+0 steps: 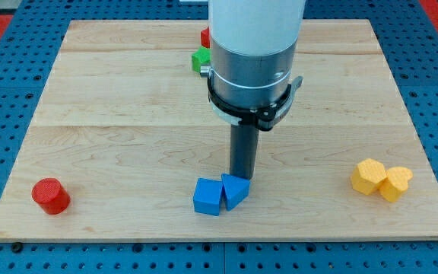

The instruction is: Move red star along with green star a bit down

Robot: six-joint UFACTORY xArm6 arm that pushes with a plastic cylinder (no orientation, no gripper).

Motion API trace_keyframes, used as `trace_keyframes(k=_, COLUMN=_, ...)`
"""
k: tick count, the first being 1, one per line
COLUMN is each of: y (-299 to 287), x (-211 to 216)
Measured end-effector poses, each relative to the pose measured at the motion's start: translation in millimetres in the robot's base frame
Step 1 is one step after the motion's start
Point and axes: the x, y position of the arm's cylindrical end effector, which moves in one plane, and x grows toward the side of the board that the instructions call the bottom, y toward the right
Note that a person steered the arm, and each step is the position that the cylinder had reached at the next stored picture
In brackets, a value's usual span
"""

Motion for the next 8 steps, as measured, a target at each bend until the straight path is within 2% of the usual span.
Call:
trace_keyframes(k=2, y=0, x=8)
trace_keyframes(k=3, y=-1, x=-2)
trace_keyframes(k=5, y=-4, x=-117)
trace_keyframes(k=8, y=88, x=-279)
